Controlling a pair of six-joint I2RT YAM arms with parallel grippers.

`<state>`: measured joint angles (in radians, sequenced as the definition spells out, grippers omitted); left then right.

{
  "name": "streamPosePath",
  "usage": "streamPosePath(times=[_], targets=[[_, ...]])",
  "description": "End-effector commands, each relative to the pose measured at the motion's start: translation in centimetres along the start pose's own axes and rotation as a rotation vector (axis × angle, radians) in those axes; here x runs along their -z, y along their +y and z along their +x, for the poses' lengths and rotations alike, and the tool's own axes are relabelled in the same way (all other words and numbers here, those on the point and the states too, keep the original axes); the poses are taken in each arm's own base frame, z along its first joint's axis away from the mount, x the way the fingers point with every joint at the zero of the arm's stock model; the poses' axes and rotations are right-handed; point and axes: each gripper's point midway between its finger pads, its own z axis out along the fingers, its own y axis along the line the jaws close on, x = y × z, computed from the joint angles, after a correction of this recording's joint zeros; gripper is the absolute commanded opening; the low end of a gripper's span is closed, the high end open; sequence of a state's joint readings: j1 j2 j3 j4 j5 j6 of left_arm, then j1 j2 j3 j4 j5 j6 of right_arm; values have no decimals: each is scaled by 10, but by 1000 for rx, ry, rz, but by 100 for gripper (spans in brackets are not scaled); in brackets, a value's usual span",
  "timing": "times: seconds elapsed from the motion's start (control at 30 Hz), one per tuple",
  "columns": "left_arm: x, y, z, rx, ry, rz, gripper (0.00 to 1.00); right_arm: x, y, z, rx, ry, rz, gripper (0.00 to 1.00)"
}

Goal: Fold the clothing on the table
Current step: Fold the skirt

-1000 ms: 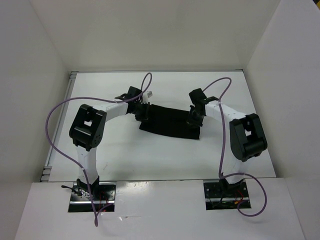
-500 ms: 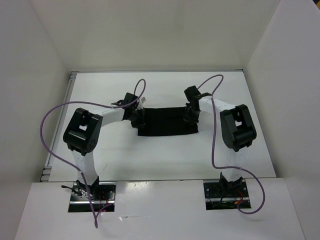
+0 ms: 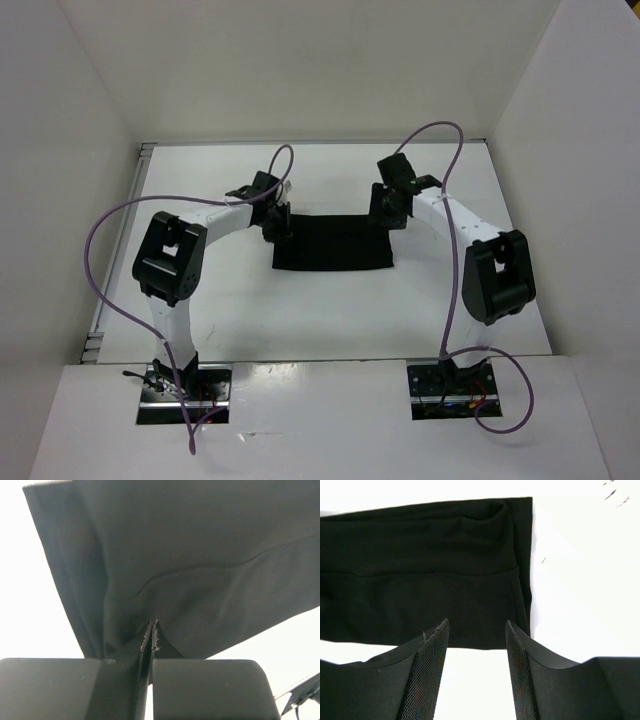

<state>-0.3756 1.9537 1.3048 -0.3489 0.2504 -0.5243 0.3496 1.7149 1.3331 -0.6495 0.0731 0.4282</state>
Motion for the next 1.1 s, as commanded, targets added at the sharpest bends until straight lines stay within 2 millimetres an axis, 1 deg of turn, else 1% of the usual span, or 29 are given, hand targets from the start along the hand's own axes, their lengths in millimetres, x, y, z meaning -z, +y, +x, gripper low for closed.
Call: streamPosePath(times=[0.0, 0.03, 0.07, 0.1, 0.13, 0.2, 0.23, 0.27, 0.3, 0.33, 0.37, 0.4, 0.43, 0.47, 0.5, 0.53, 0.57, 0.6, 0.67, 0.7, 0.73, 0.8, 0.83, 0.87, 0.93, 0.97, 1.0, 1.03, 1.07], targets=[[10, -15, -33, -48, -59, 24, 5, -12, 1, 1, 42, 17, 15, 54], [14, -21, -37, -51, -62, 38, 5, -16, 2, 0, 42, 15, 15, 54], [15, -27, -44, -68, -70, 59, 6, -17, 6, -7, 41, -2, 6, 54], [22, -37, -55, -78, -91, 82, 6, -24, 3, -4, 42, 11, 23, 54], [26, -42, -59, -82, -94, 97, 6, -22, 7, -13, 40, -16, 10, 54], [31, -58, -59, -108, -87, 155, 8, -25, 11, -24, 47, -41, 10, 54], [32, -63, -59, -105, -85, 182, 8, -23, 13, -29, 55, -52, 5, 53], [36, -77, -53, -121, -65, 234, 8, -22, 19, -42, 52, -81, -9, 53], [34, -85, -48, -127, -55, 265, 8, -30, 19, -41, 53, -65, -2, 51], [33, -85, -42, -123, -36, 275, 8, -28, 26, -55, 51, -92, -14, 48], [31, -92, -35, -129, -21, 294, 8, -29, 28, -55, 52, -82, -20, 46], [23, -98, -25, -138, 10, 304, 8, -36, 31, -55, 53, -71, -25, 46], [17, -97, -17, -138, 31, 299, 8, -37, 36, -56, 53, -64, -45, 45], [8, -97, -9, -145, 62, 306, 8, -37, 40, -62, 63, -72, -60, 45], [3, -101, -1, -154, 80, 307, 8, -42, 43, -64, 64, -67, -68, 45], [-2, -96, 4, -146, 98, 298, 8, -44, 47, -64, 82, -60, -84, 45], [-10, -97, 13, -151, 123, 294, 8, -47, 49, -64, 96, -55, -93, 45], [-10, -97, 13, -151, 123, 294, 8, -50, 51, -64, 115, -49, -105, 46], [-23, -97, 27, -155, 163, 286, 8, -58, 53, -65, 179, -32, -118, 48], [-23, -97, 27, -155, 163, 286, 8, -61, 53, -65, 196, -25, -115, 48], [-28, -91, 30, -146, 177, 263, 8, -62, 49, -71, 199, -34, -103, 48], [-33, -80, 38, -132, 199, 218, 8, -68, 46, -71, 208, -24, -87, 48], [-36, -70, 39, -128, 192, 167, 8, -67, 42, -77, 200, -37, -76, 48], [-39, -60, 46, -120, 205, 132, 6, -67, 42, -77, 200, -37, -75, 48], [-38, -46, 50, -114, 206, 62, 6, -67, 42, -74, 210, -26, -82, 48], [-39, -44, 49, -126, 199, 51, 6, -57, 46, -80, 218, -45, -100, 48], [-39, -36, 50, -114, 206, 30, 6, -60, 43, -74, 219, -30, -95, 48], [-38, -34, 53, -123, 216, 26, 6, -57, 43, -74, 234, -40, -98, 48], [-41, -25, 51, -110, 216, 3, 6, -57, 42, -75, 257, -41, -98, 48]])
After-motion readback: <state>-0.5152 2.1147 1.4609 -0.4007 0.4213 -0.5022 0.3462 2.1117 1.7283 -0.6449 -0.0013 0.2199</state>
